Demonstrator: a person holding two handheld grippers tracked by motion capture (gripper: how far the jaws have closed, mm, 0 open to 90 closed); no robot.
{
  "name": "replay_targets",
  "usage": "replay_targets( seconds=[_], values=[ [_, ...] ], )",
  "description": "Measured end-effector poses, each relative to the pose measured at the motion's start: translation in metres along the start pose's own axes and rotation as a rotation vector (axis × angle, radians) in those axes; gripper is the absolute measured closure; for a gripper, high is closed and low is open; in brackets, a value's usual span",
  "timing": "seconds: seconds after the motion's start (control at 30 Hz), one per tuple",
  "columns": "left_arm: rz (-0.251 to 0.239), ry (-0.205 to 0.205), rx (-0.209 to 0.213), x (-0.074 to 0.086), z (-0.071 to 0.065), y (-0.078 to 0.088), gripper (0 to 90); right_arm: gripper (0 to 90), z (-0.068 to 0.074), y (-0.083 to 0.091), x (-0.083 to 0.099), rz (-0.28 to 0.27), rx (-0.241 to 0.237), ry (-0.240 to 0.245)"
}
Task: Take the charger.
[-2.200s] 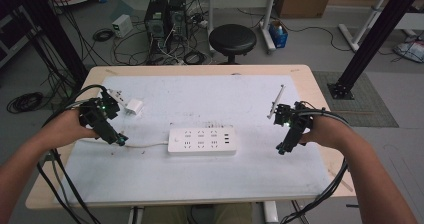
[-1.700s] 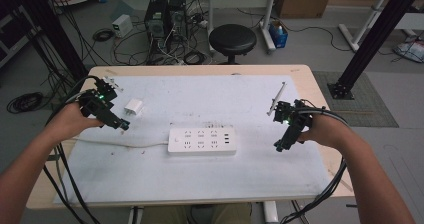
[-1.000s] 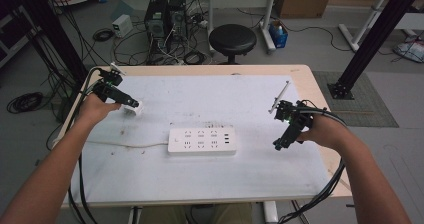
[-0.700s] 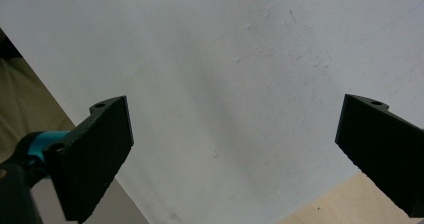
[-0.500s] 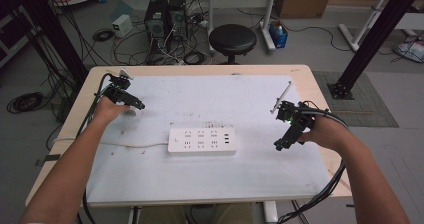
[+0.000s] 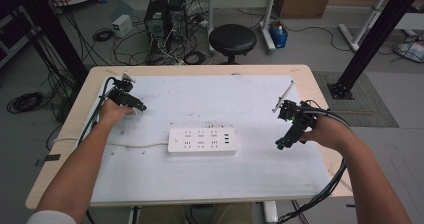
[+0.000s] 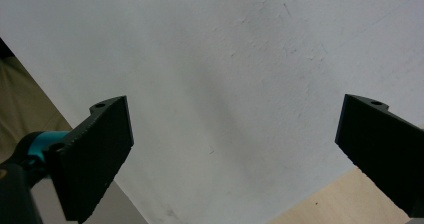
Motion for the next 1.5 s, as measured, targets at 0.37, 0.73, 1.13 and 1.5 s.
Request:
replay_targets(
  seconds=[0.37, 0.73, 1.13, 1.5],
  values=[
    [-0.007, 0.001, -0.007, 0.002, 0.004, -0.001, 33.7, 1.9, 0.000, -0.002, 0.001, 0.000, 0.000, 0.011],
    [-0.062, -0.059, -0.011, 0.004, 0.006, 0.009, 42.5, 1.9, -0.001, -0.002, 0.000, -0.003, 0.005, -0.001],
    [-0.130, -0.194, 0.023, 0.006, -0.026, 0.064, 42.5, 1.9, 0.000, -0.003, -0.003, -0.023, 0.004, 0.000],
    [-0.171, -0.310, 0.056, 0.018, -0.071, 0.115, 42.5, 2.0, 0.005, -0.002, -0.013, -0.054, 0.045, 0.045]
  ],
)
Point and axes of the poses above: each handheld gripper's, and its own axes: y roughly backward along the jaws, x roughly out of its underside, z roughly to its left, the point moved 9 cm from there along -y, roughly forward along the jaws, and after that the axes turned 9 degrees about x, right-handed, at the moved point
